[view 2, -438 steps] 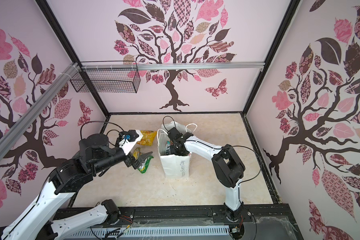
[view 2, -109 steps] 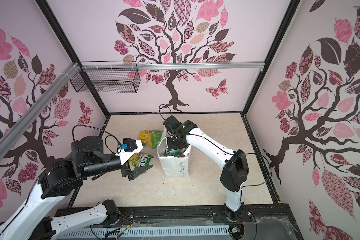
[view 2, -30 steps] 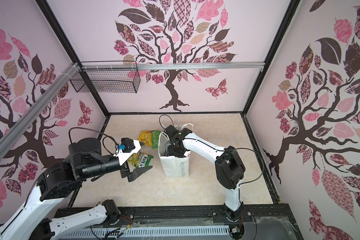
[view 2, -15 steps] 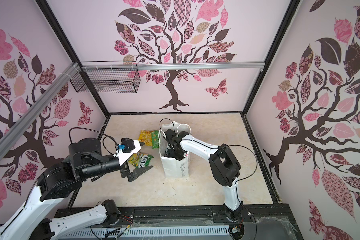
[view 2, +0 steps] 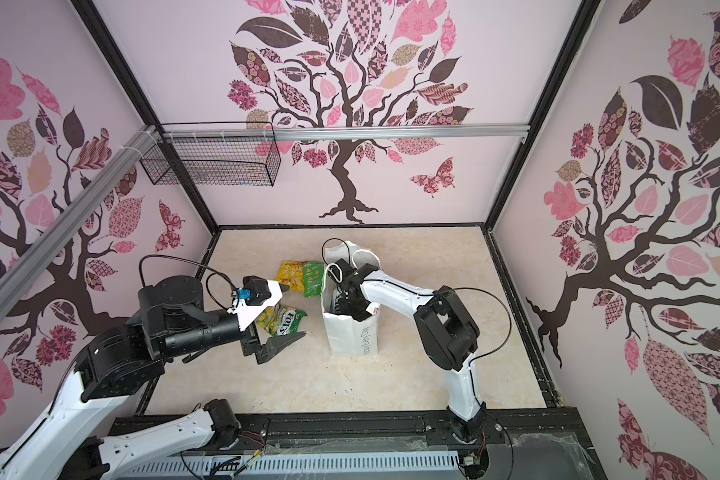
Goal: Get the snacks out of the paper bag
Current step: 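Close the right gripper on the teal Fox's Mint Blossom bag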
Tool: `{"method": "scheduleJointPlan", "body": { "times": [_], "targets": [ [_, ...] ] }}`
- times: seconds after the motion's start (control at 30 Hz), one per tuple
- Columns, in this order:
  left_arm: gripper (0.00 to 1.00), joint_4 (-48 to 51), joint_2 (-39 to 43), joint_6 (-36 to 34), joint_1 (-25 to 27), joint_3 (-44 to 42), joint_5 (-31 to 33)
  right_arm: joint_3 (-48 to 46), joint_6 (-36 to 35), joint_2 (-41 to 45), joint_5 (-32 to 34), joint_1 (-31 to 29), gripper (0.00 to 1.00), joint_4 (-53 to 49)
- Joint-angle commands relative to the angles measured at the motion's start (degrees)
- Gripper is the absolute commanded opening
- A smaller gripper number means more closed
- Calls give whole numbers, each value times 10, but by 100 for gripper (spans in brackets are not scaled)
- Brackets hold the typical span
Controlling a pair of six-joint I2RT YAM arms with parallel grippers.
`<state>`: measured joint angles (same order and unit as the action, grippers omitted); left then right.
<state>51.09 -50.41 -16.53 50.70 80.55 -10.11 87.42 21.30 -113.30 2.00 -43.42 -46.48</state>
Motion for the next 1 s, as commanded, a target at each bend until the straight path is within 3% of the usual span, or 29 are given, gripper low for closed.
{"method": "scheduleJointPlan", "body": {
  "times": [0.0, 0.1, 0.43, 0.97],
  "targets": [
    [99, -11, 2, 0, 2, -10, 0, -25, -6, -41, -24, -2, 31, -28],
    [99, -13, 2, 0, 3, -10, 0, -13, -6, -30, -24, -2, 20, -37],
    [99, -18, 0, 0, 2, -12, 1, 23, -1, 27, -18, -2, 0, -50],
    [99, -19, 1, 2, 2, -11, 0, 79, 14, 90, -9, -3, 0, -67]
  ]
}}
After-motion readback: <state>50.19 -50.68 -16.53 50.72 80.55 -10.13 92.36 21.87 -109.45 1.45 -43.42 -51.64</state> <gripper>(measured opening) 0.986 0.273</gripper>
